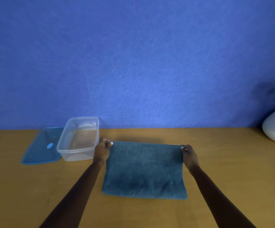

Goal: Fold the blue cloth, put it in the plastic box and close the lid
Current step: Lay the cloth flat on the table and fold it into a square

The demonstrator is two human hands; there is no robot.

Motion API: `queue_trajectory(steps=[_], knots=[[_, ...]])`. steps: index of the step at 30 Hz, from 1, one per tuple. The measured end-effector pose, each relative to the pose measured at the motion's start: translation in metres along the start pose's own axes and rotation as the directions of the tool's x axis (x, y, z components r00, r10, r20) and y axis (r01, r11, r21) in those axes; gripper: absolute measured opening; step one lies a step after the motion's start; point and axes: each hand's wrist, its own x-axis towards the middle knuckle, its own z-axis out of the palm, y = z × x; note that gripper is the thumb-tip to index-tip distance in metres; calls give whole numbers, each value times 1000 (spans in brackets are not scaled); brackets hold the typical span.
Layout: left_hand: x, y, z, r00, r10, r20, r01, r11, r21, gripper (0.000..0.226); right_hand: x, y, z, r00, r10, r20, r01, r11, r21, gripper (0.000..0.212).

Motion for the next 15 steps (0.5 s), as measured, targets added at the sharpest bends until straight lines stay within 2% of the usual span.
queue_trajectory(steps=[6, 15], knots=[[16, -9, 17, 1000, 15, -7, -15, 1000, 21, 11, 11, 10, 16, 996, -12, -85, 7, 998, -62, 27], [39, -37, 38, 996, -80, -31, 80, 997, 15, 13, 28, 24, 39, 994, 44, -103, -52, 996, -77, 28]])
